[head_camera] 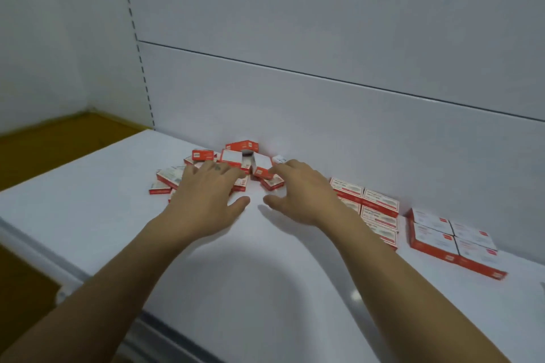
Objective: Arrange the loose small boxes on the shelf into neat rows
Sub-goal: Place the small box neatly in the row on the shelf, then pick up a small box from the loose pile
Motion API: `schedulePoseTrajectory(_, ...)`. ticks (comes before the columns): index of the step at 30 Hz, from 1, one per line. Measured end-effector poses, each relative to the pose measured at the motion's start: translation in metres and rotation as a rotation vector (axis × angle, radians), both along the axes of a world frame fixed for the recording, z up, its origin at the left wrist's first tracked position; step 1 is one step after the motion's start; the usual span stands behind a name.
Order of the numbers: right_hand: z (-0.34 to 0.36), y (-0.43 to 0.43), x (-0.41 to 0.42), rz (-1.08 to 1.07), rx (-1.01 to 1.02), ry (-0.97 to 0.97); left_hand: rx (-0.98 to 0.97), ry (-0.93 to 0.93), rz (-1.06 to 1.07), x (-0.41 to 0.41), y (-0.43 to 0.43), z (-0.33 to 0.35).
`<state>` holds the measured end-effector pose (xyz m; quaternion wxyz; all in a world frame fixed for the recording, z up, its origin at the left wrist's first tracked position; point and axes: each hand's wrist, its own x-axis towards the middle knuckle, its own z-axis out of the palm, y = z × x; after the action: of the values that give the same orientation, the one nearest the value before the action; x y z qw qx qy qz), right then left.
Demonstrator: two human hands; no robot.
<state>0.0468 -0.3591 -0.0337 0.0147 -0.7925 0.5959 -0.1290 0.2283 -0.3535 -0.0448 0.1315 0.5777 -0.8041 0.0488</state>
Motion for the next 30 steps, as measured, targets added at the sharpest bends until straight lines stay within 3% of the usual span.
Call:
schedulePoseTrajectory(5, -0.017, -0.020, 0.045, 0.058, 0.003, -0.038, 0.016, 0.013, 0.137, 0.037, 0.014, -0.007)
schedulePoseTrajectory(12, -0.034, -0.030, 0.075, -0.078, 0.066, -0.222, 0.028, 0.008, 0.237, 0.062, 0.031, -0.009)
schedulePoseTrajectory(21, -0.038, -0.038, 0.086, -0.182, 0.169, -0.412, 0.016, 0.040, 0.201, 0.050, 0.031, -0.009)
schedulePoseTrajectory(30, -0.011, -0.010, 0.014, -0.176, 0.264, -0.547, -0.002, 0.042, 0.080, 0.016, 0.016, -0.005)
